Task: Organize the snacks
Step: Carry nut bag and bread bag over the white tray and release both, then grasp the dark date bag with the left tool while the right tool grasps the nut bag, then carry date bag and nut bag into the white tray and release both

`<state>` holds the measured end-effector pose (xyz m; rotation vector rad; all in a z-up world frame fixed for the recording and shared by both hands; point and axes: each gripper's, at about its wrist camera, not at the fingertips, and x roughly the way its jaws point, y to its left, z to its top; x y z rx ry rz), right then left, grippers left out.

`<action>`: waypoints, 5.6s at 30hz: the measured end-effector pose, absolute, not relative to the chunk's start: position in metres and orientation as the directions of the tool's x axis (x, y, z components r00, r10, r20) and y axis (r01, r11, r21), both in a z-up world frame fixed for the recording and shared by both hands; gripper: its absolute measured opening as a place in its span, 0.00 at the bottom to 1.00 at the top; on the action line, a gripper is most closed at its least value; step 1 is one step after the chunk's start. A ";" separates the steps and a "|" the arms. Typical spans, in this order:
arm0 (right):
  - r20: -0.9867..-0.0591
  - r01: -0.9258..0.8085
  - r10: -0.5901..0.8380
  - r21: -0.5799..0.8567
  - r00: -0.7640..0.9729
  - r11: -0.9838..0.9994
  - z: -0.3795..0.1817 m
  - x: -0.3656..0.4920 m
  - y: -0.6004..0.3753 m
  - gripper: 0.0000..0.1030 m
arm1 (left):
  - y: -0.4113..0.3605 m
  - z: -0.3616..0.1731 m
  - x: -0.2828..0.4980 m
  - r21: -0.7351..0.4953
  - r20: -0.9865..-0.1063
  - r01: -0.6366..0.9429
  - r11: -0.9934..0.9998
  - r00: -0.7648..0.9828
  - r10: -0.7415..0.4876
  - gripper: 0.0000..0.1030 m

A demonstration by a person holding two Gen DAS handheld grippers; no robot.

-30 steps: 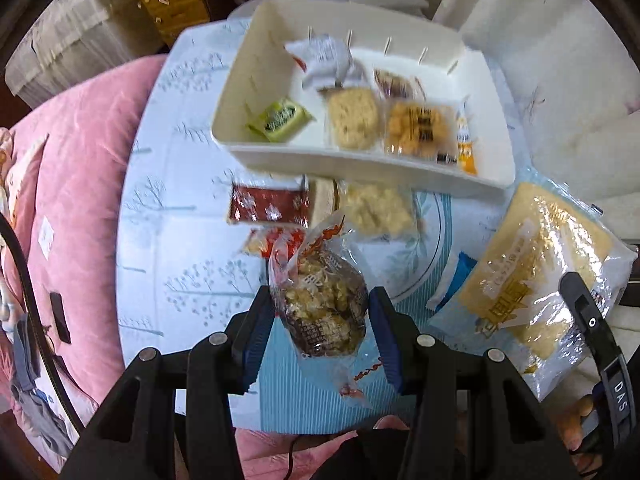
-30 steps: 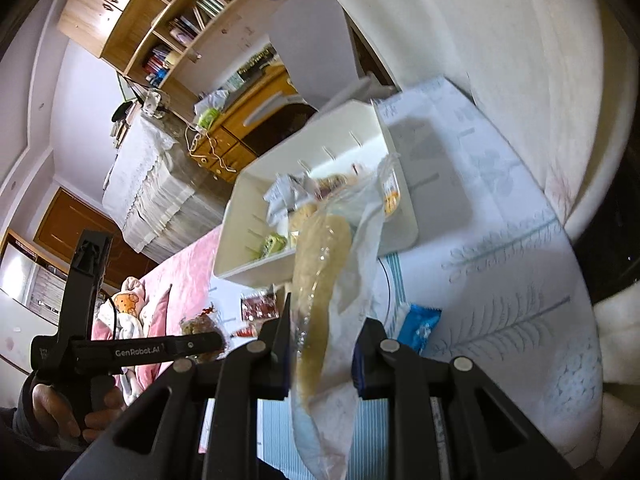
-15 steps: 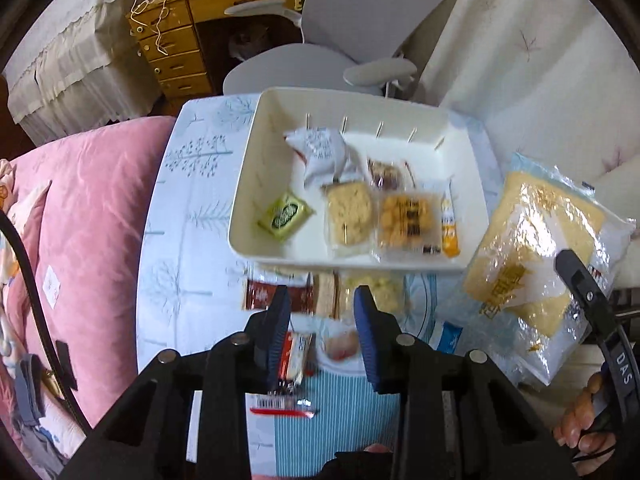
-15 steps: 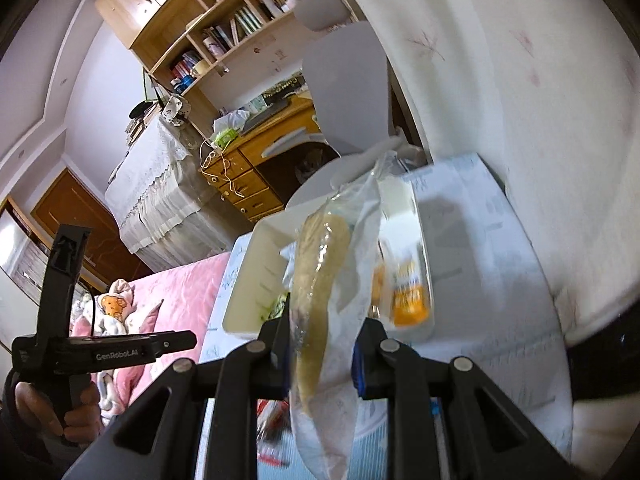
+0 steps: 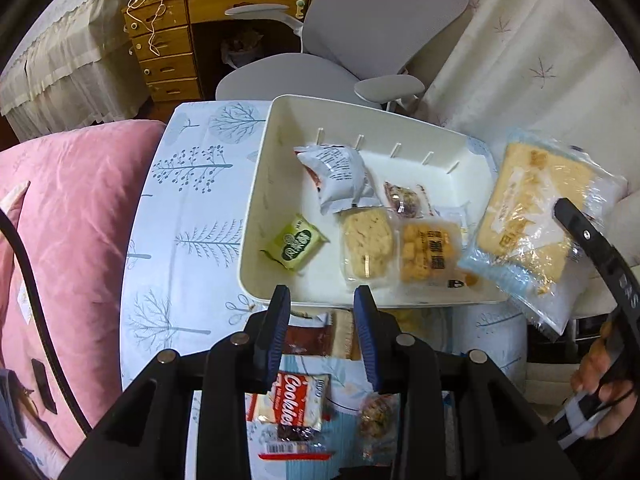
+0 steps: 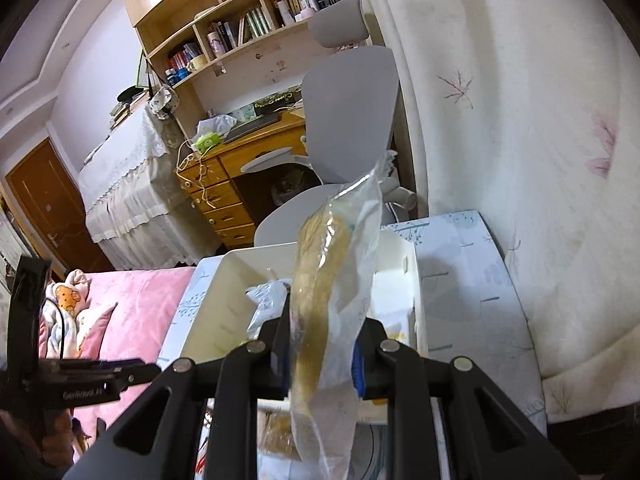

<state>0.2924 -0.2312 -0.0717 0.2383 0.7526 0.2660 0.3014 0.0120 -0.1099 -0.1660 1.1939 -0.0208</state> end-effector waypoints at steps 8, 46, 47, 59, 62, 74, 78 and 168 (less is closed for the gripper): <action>-0.742 -0.090 0.312 0.325 0.594 0.942 -0.101 0.314 -0.222 0.42 | 0.036 -0.138 0.293 -0.106 -0.954 -0.144 0.984 0.294 -0.060 0.43; -0.789 -0.219 0.413 0.351 0.455 0.910 -0.115 0.165 -0.194 0.52 | 0.033 -0.162 0.110 -0.076 -0.960 -0.215 0.974 0.279 -0.013 0.62; -0.798 -0.216 0.409 0.348 0.443 0.912 -0.119 0.163 -0.193 0.53 | 0.034 -0.168 0.107 -0.092 -0.963 -0.218 0.972 0.269 -0.031 0.62; -0.853 -0.251 0.340 0.256 0.396 0.934 -0.174 0.136 -0.170 0.58 | 0.037 -0.223 0.107 -0.200 -0.951 -0.266 0.943 0.283 -0.122 0.72; -0.849 -0.269 0.337 0.241 0.407 0.932 -0.187 0.130 -0.166 0.65 | 0.043 -0.234 0.114 -0.261 -0.934 -0.291 0.920 0.318 -0.164 0.72; -0.857 -0.393 0.316 0.148 0.408 0.907 -0.237 0.125 -0.135 0.73 | 0.029 -0.269 0.159 -0.271 -0.938 -0.259 0.927 0.287 -0.194 0.73; -0.854 -0.423 0.313 0.123 0.415 0.898 -0.244 0.124 -0.128 0.73 | 0.022 -0.272 0.169 -0.235 -0.946 -0.245 0.941 0.280 -0.163 0.74; -0.582 -0.098 0.220 0.234 0.783 0.967 -0.073 0.245 -0.225 0.41 | 0.011 -0.090 0.320 -0.197 -0.820 0.042 0.979 0.540 -0.188 0.39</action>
